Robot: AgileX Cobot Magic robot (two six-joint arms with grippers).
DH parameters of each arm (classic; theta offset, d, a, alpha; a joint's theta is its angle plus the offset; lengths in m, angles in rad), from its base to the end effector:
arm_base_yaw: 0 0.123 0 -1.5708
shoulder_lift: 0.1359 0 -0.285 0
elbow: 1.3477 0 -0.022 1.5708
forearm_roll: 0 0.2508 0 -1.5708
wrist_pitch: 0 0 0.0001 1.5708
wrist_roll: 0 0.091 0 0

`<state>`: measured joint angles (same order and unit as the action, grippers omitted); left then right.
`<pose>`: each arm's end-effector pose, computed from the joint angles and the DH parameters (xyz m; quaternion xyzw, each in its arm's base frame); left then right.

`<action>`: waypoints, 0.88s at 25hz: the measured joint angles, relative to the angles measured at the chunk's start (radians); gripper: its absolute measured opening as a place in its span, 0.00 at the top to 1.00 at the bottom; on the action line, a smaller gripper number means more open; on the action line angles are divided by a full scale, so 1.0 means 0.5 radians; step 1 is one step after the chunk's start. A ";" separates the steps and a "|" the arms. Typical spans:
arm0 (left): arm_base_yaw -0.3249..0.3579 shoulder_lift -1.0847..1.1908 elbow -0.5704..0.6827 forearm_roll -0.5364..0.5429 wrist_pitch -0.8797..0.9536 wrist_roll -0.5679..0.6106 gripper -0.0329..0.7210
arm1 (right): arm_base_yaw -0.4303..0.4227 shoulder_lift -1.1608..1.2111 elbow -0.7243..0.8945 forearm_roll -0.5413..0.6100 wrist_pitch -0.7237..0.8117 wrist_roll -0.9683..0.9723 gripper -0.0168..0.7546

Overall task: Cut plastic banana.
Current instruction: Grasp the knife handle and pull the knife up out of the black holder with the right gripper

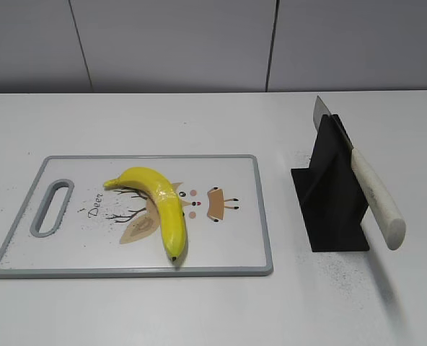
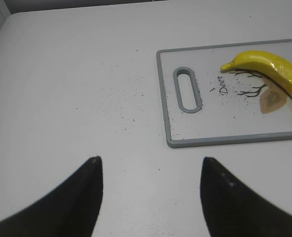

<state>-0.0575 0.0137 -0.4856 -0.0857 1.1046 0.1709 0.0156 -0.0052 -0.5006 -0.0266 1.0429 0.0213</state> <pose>-0.0037 -0.0068 0.2701 0.1012 0.8648 -0.0150 0.4917 -0.0050 -0.0022 0.2789 0.0028 0.8469 -0.0035 0.5317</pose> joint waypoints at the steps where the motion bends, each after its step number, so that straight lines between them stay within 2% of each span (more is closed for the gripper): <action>1: 0.000 0.000 0.000 0.000 0.000 0.000 0.18 | 0.000 0.000 0.000 0.000 0.000 0.000 0.26; 22: 0.000 0.000 0.000 0.000 0.000 0.000 0.18 | 0.000 0.000 0.000 0.000 0.000 0.000 0.26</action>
<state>-0.0575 0.0137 -0.4856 -0.0857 1.1046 0.1709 0.0156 -0.0052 -0.5006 -0.0266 1.0429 0.0213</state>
